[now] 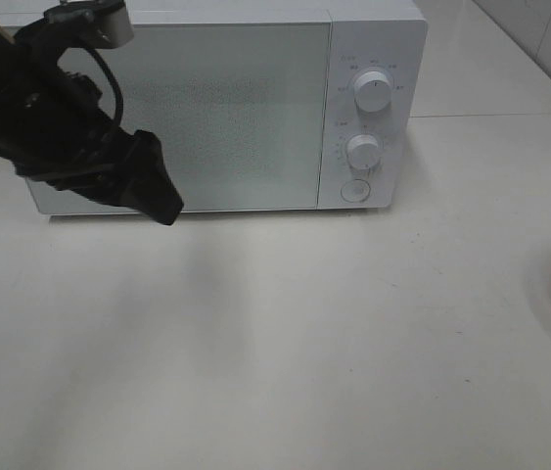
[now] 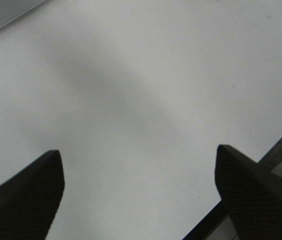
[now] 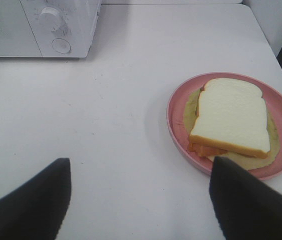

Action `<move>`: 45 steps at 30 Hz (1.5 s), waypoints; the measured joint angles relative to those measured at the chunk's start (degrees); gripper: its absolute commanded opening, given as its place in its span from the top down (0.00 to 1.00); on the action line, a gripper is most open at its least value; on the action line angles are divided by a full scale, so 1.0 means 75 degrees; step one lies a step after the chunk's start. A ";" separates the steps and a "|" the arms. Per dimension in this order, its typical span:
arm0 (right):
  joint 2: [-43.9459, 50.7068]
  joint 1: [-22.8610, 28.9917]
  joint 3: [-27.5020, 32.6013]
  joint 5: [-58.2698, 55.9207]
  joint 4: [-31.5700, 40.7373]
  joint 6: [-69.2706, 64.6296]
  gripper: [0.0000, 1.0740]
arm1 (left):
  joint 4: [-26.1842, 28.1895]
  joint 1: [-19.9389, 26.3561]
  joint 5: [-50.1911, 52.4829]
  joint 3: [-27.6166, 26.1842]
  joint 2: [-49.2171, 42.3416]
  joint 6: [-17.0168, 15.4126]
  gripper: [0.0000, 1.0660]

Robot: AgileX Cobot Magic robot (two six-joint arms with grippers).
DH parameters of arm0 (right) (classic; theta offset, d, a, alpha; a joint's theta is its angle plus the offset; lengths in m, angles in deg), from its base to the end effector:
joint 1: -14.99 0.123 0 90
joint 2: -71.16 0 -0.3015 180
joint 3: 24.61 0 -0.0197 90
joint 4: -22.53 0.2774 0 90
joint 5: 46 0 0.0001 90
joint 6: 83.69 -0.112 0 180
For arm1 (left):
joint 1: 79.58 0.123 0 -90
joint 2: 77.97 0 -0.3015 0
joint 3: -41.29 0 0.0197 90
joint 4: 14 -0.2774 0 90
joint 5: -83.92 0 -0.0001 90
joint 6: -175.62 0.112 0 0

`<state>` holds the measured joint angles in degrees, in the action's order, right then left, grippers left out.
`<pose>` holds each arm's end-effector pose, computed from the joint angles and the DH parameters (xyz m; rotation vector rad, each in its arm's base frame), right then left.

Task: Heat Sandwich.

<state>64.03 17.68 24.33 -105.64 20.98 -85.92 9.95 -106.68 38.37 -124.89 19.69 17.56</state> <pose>0.0209 -0.0016 0.2830 -0.0071 2.0193 0.0222 0.2983 -0.1891 0.2418 0.8309 2.5875 -0.5143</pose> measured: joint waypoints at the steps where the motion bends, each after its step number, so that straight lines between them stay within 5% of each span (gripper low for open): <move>1: 0.0000 0.0000 0.0000 0.0000 0.0000 0.0000 0.31 | -0.0321 0.0053 -0.0122 -0.0008 -0.0046 -0.0313 0.23; 5: 0.0000 0.0000 0.0000 0.0000 0.0000 0.0000 0.31 | -0.1337 0.0435 -0.0863 -0.0008 -0.0290 -0.1031 0.23; 12: 0.0000 0.0000 0.0000 0.0000 0.0000 0.0000 0.31 | -0.1963 0.1635 -0.1352 0.0199 -0.1161 -0.1383 0.23; 16: 0.0000 0.0000 0.0000 0.0000 0.0000 0.0000 0.31 | -0.2063 0.2872 -0.1367 0.0901 -0.2712 -0.1513 0.23; 21: 0.0000 0.0000 0.0000 0.0000 0.0000 0.0000 0.31 | -0.2277 0.3346 -0.1345 0.1803 -0.4118 -0.1772 0.23; 34: 0.0000 0.0000 0.0000 0.0000 0.0000 0.0000 0.31 | -0.3316 0.3400 -0.1650 0.3766 -0.8136 -0.2743 0.23; 45: 0.0000 0.0000 0.0000 0.0000 0.0000 0.0000 0.31 | -0.3835 0.3400 -0.1772 0.4477 -1.0718 -0.3231 0.27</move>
<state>64.03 17.68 24.33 -105.64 20.98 -85.92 -18.81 -81.19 25.08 -91.32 -60.70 -6.67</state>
